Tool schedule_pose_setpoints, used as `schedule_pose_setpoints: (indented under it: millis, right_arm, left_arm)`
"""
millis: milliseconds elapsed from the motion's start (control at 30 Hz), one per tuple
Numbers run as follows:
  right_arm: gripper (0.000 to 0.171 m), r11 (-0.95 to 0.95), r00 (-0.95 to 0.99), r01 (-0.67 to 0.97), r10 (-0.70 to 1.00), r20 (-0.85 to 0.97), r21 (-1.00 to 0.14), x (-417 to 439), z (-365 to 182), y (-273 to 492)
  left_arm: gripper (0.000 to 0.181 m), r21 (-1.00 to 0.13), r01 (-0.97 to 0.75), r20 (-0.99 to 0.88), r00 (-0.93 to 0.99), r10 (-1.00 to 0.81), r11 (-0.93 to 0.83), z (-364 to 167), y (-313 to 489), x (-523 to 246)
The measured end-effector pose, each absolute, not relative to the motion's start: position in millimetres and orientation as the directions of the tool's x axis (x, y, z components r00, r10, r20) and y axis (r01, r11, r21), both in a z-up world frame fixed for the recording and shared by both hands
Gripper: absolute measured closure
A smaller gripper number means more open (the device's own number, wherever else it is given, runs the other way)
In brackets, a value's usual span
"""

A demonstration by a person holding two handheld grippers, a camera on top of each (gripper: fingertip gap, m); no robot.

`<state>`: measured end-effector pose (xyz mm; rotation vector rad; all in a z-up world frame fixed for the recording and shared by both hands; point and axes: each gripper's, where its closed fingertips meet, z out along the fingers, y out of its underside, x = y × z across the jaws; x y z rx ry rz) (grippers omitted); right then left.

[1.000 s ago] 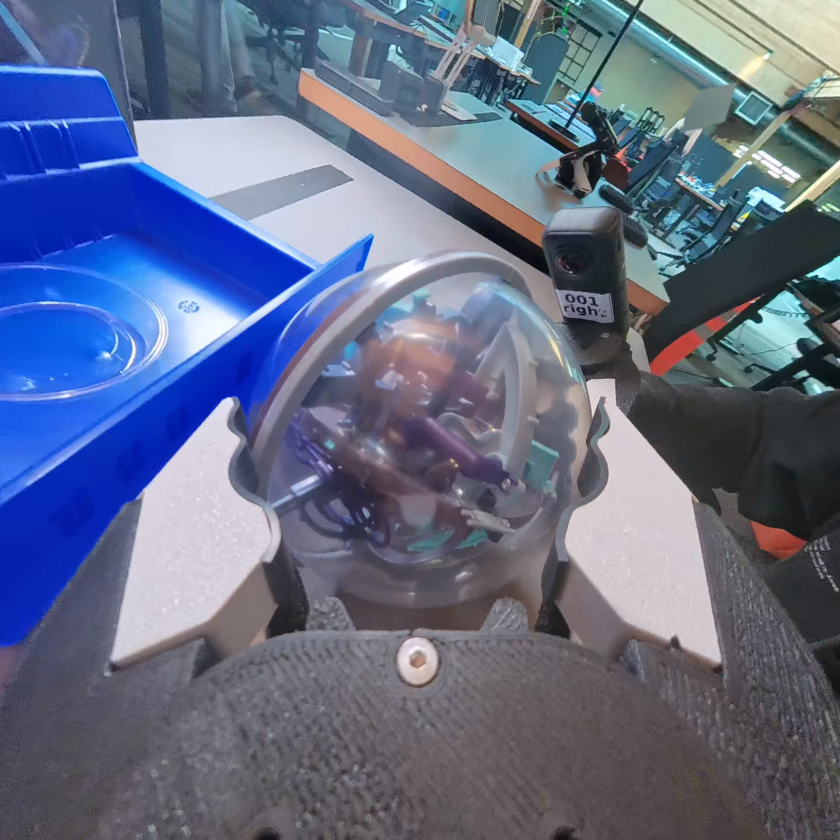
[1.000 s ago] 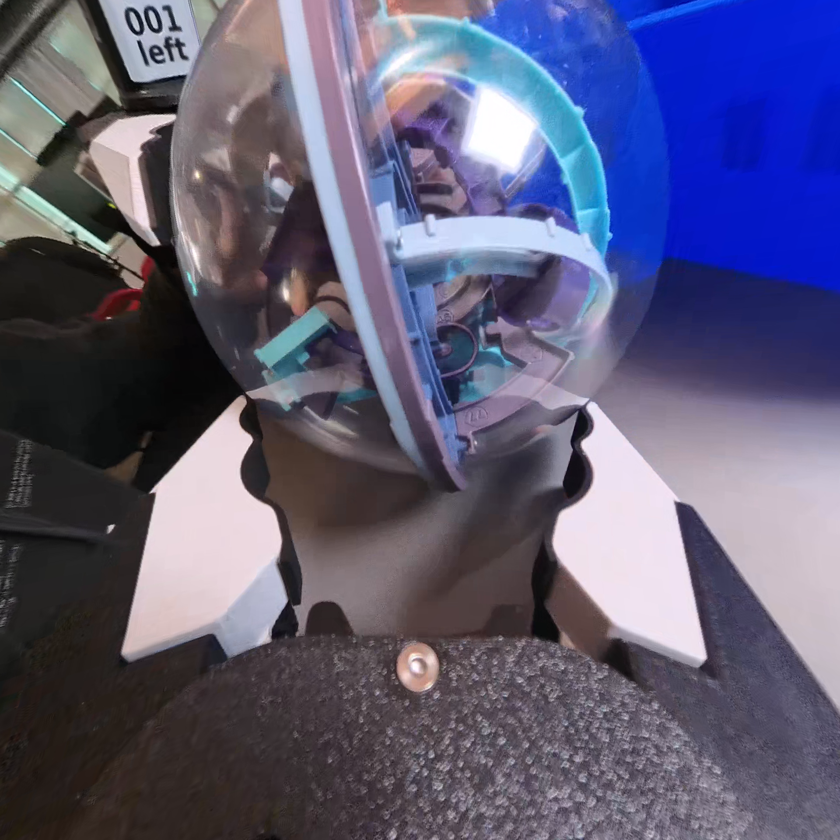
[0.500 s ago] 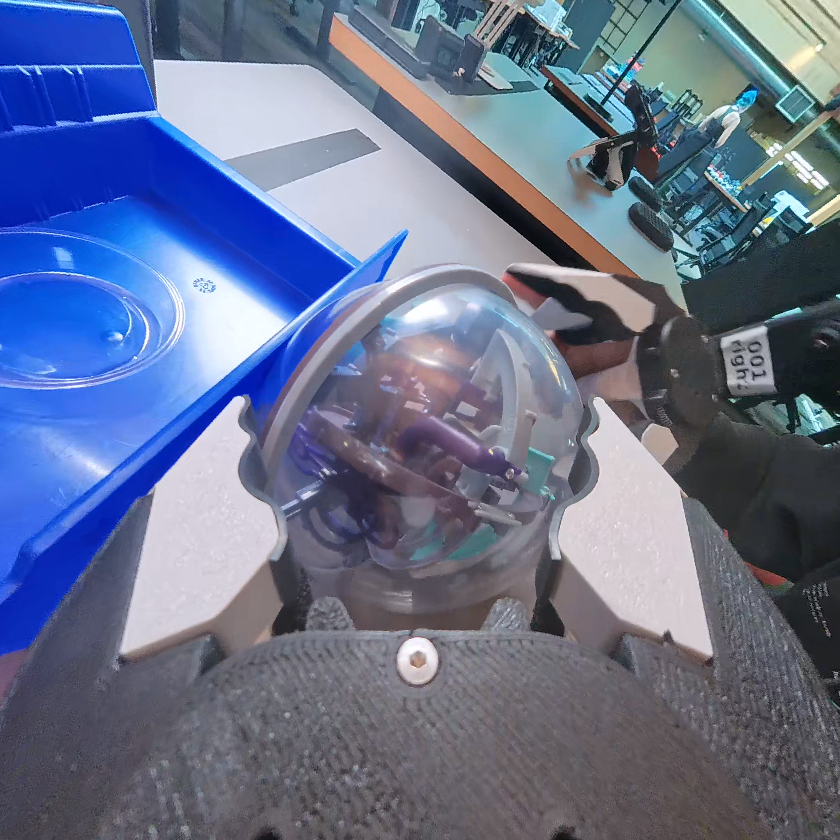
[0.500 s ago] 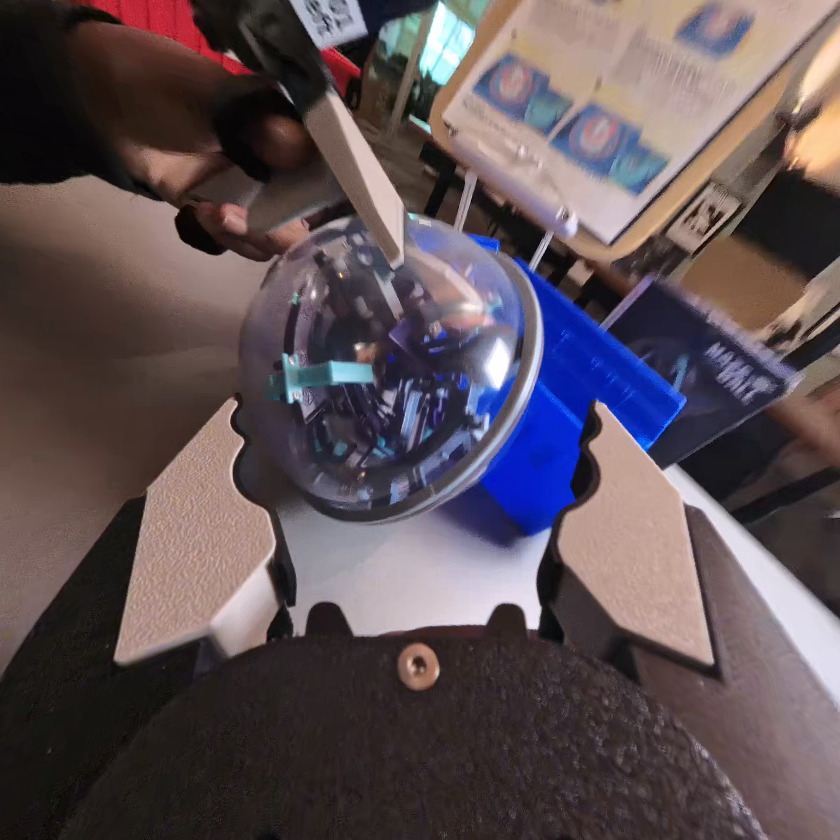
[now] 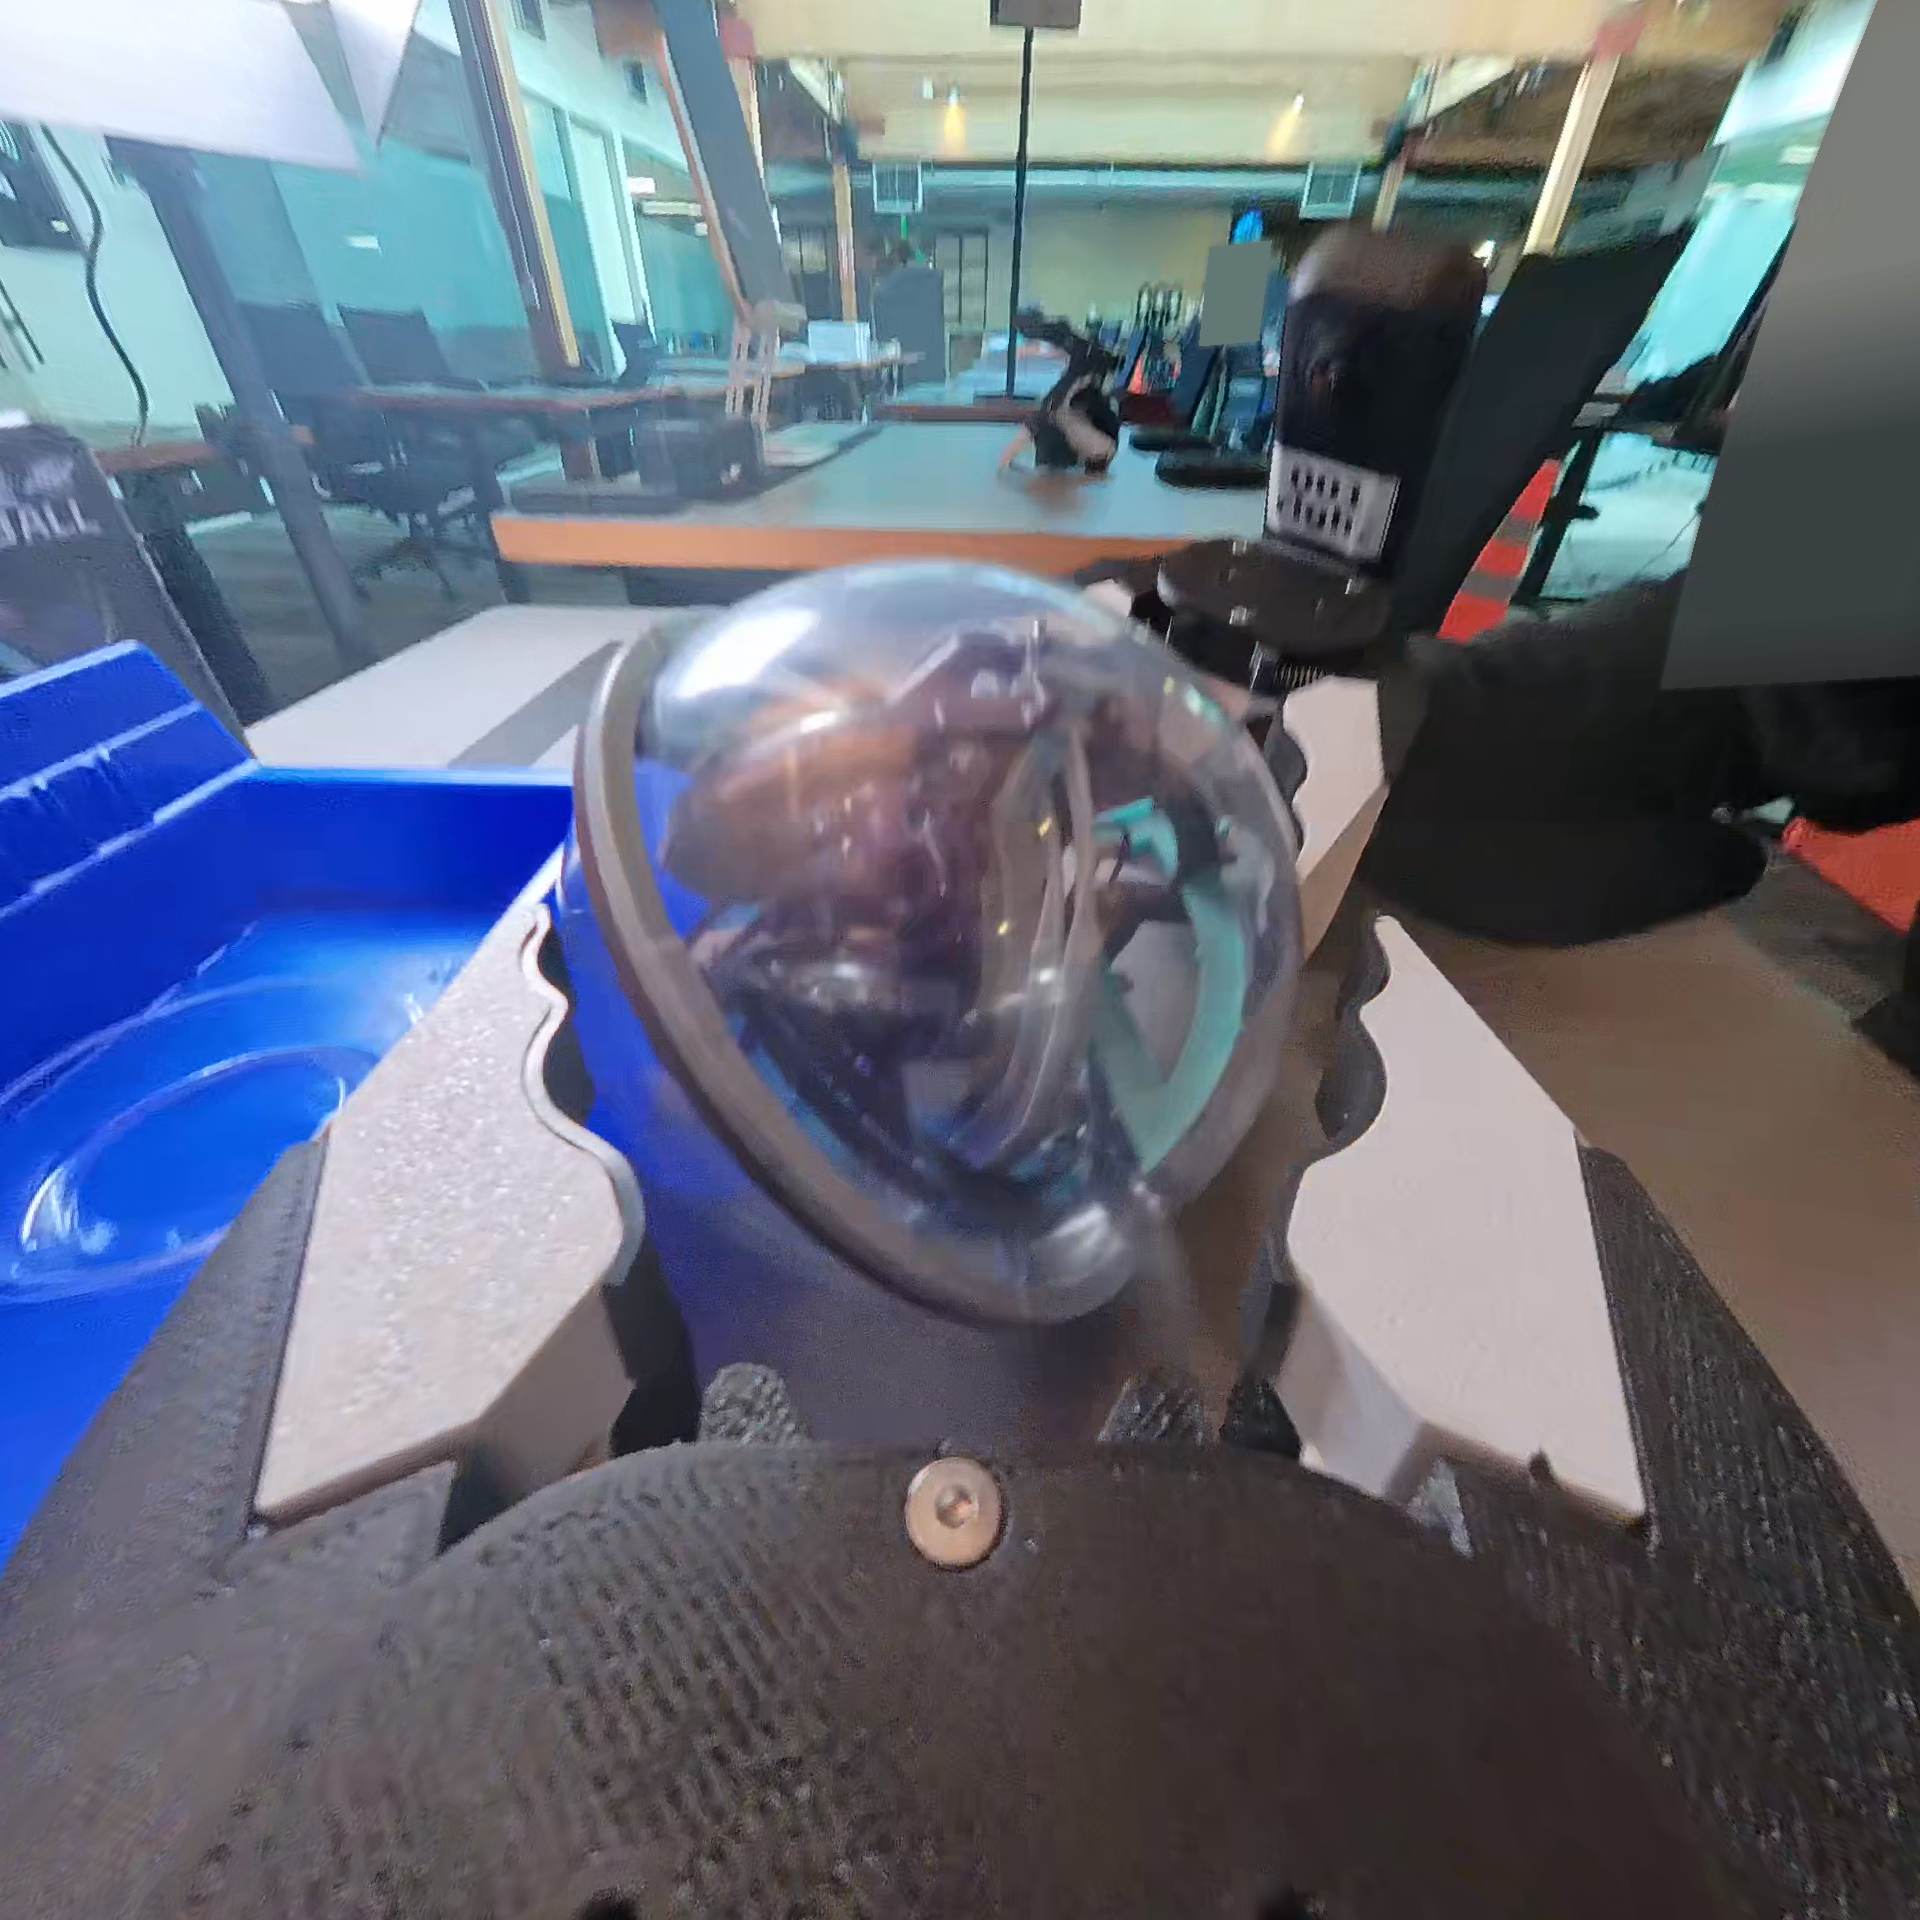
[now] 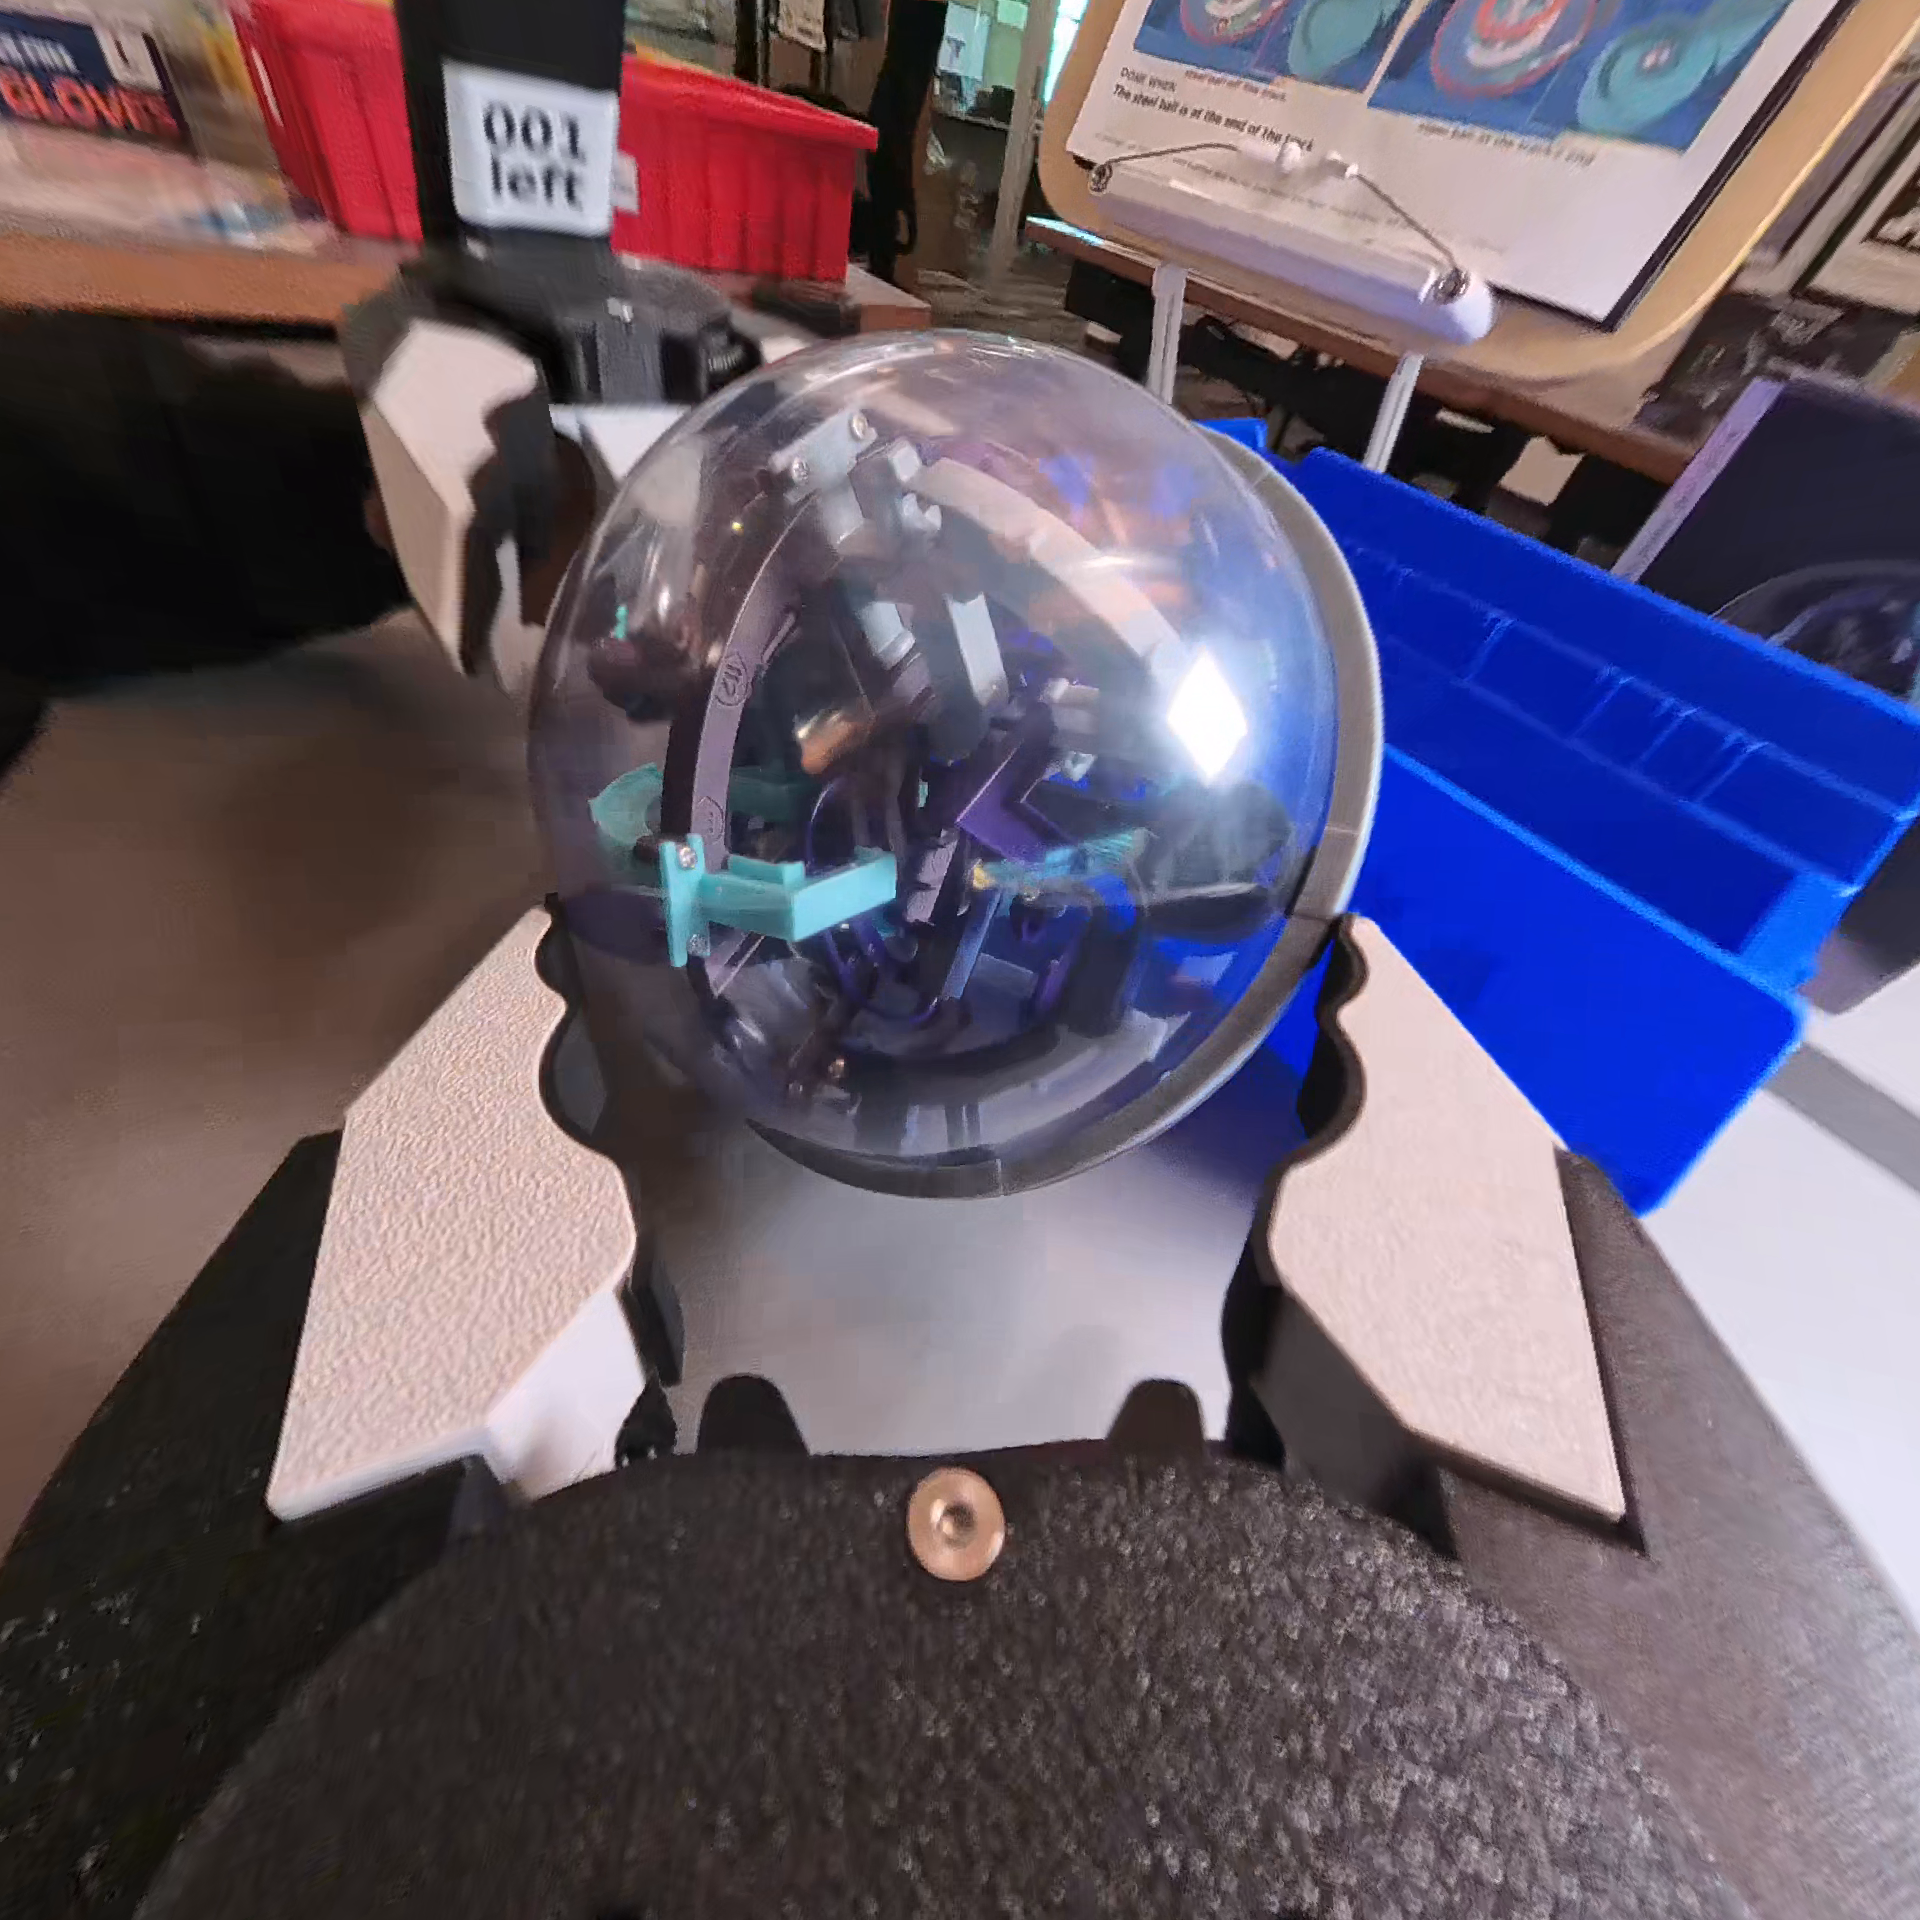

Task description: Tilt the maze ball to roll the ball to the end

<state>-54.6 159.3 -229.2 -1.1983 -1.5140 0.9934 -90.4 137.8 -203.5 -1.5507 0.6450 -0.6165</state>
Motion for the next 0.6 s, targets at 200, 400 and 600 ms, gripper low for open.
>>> schedule_pose_setpoints:
  millis: [200,400,600]
  right_arm:
    - [0.035,0.047,-0.096,0.23,0.995,0.026,-0.972,-56.5,-231.3,157.2]
    - [0.037,0.025,-0.103,0.237,0.995,0.001,-0.971,-53.9,-232.4,155.8]
    - [0.034,0.091,-0.121,0.266,0.991,0.06,-0.96,-50.9,-241.1,153.0]
  left_arm:
    - [0.037,-0.993,-0.009,0.076,0.694,-0.716,-0.114,-213.6,144.1,-92.7]
    - [0.037,-0.922,0.191,0.38,0.605,-0.7,-0.336,-216.6,145.9,-96.4]
    - [0.04,-0.873,0.264,0.485,0.549,-0.681,-0.41,-215.4,146.7,-99.8]
